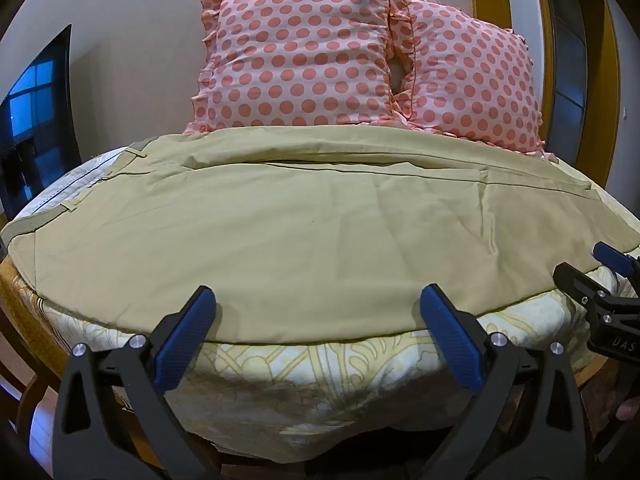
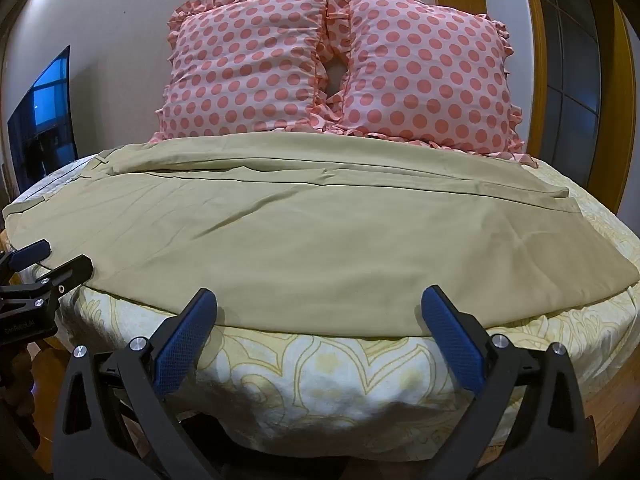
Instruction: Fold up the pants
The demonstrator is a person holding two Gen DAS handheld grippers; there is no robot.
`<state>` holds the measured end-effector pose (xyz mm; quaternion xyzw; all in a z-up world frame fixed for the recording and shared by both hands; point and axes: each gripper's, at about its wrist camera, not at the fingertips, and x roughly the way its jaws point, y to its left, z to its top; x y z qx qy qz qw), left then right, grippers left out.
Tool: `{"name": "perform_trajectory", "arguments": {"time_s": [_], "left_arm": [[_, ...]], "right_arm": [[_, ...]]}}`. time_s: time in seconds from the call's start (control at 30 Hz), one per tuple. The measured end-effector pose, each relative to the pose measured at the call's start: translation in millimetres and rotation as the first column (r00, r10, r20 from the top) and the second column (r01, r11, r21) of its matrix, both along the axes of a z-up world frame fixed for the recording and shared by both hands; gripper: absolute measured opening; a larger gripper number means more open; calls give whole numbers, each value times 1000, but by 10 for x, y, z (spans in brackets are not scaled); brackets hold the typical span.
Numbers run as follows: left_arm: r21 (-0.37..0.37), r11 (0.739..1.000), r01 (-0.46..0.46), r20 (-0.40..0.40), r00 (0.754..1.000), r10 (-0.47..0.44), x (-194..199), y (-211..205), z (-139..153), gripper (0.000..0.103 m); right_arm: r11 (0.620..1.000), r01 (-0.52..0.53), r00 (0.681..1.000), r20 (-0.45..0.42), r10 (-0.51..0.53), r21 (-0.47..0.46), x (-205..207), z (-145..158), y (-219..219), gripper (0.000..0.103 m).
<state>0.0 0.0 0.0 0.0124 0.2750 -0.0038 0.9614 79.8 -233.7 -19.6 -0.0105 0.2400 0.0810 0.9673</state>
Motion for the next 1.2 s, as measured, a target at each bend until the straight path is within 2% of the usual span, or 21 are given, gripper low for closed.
{"name": "perform_trajectory", "arguments": {"time_s": [1.2], "left_arm": [[2,1000,0,4,1000,0,-2,0,1,101]], "right_arm": [[1000,0,1000,2,0,0,-14,-34,41,102]]}}
